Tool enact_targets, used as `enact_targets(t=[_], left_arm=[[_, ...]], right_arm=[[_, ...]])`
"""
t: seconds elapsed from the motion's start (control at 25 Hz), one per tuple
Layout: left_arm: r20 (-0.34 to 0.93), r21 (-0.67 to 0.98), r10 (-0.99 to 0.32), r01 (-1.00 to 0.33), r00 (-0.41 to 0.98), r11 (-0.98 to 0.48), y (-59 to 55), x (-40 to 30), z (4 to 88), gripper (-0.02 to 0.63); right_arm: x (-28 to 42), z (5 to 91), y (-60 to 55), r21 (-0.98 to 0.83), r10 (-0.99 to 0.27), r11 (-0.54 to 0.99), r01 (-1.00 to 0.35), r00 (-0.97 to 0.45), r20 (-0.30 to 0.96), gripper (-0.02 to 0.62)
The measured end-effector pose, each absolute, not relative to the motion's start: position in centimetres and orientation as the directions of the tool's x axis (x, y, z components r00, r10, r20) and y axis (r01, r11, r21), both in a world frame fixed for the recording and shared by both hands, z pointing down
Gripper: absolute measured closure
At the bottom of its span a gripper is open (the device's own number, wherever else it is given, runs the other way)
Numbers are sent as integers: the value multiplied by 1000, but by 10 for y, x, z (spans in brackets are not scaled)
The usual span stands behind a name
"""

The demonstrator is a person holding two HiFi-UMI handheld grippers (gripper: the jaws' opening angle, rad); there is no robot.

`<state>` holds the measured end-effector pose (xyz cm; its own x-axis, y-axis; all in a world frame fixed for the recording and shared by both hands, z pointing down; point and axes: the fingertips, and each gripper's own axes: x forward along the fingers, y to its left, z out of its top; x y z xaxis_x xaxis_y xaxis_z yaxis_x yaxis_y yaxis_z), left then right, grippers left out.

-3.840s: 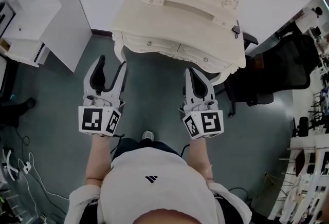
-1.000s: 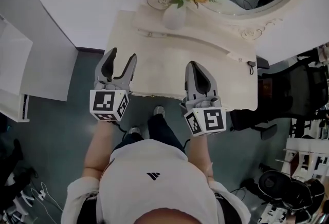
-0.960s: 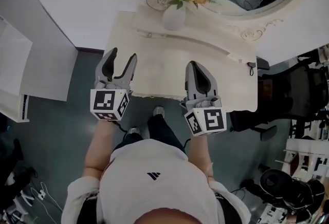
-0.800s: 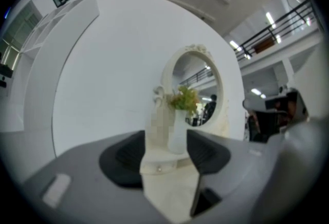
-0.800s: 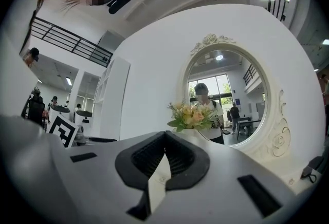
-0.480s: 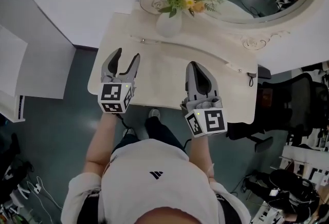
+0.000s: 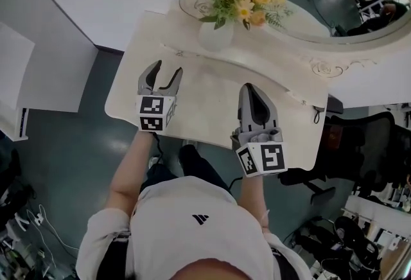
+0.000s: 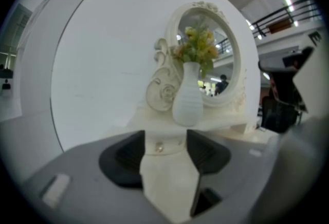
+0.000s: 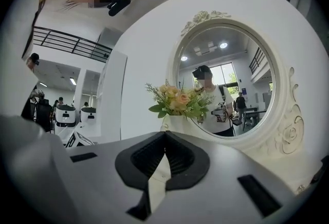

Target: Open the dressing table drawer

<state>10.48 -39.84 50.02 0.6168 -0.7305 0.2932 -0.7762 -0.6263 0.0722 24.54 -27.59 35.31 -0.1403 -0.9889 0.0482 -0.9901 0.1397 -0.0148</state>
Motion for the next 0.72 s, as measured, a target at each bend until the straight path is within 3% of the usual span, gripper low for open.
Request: enact_targets(t=[0.72], left_arm=[[421,34,-735,-819,532,-573,-432,140,564,344]], right_arm=[[293,385,-296,-49,-978,169,-984,-174,113,601]])
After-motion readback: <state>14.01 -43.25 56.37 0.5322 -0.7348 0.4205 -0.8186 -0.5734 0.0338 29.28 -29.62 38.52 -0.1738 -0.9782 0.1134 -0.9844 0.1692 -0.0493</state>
